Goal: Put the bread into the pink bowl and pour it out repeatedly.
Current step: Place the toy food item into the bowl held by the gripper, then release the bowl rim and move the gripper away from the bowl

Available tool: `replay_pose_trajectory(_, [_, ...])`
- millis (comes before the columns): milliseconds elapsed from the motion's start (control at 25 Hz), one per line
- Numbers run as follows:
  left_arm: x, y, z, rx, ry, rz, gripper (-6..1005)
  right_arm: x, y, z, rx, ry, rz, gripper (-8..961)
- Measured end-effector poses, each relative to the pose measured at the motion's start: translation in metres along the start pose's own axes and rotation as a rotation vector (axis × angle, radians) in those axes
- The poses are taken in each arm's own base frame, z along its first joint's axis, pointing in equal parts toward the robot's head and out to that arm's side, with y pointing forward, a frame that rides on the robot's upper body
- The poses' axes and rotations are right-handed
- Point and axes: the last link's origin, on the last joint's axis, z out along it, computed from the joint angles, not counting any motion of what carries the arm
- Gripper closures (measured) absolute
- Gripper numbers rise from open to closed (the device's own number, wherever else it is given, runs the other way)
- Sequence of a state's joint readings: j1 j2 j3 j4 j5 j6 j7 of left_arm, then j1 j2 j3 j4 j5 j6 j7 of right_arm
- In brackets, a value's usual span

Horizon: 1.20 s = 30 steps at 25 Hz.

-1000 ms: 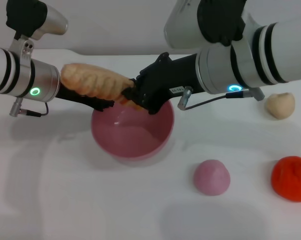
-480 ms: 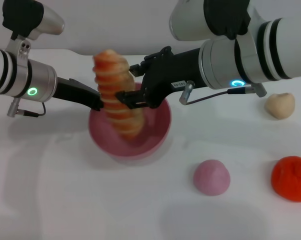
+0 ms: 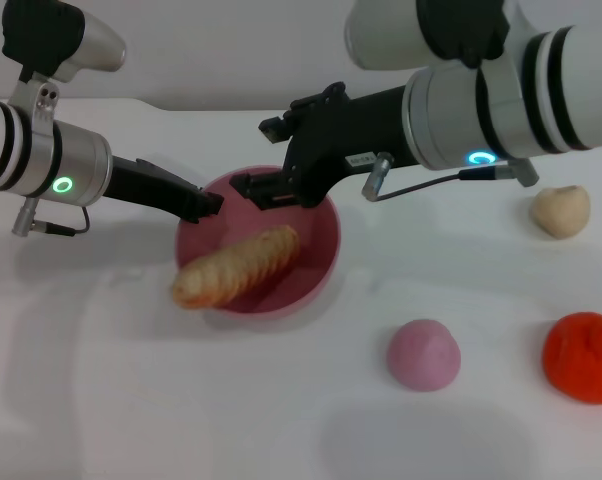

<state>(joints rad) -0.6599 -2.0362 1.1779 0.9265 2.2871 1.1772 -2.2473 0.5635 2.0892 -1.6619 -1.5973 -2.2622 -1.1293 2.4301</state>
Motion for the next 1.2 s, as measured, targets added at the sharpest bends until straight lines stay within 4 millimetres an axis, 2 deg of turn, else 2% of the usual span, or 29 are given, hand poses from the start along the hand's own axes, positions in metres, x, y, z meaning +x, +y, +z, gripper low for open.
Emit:
replay_pose_trajectory(160, [0.0, 0.0, 0.0, 0.001, 0.0, 0.0, 879, -0.002, -0.005, -0.007, 0.028, -0.024, 0.003, 304])
replay_pose_trajectory(320, [-0.001, -0.002, 0.0, 0.019, -0.032, 0.01, 878, -0.001, -0.024, -0.02, 0.12, -0.088, 0.025, 304])
replay_pose_trajectory(640, [0.006, 0.0, -0.005, 0.042, -0.201, 0.095, 875, 0.024, -0.053, -0.022, 0.26, -0.128, 0.087, 306])
replay_pose_trajectory(920, [0.005, 0.001, -0.005, 0.051, -0.261, 0.115, 873, 0.044, -0.063, -0.017, 0.32, -0.129, 0.14, 307])
replay_pose_trajectory(1200, [0.004, 0.003, -0.004, 0.045, -0.266, 0.107, 871, 0.052, -0.065, -0.014, 0.336, -0.125, 0.156, 306])
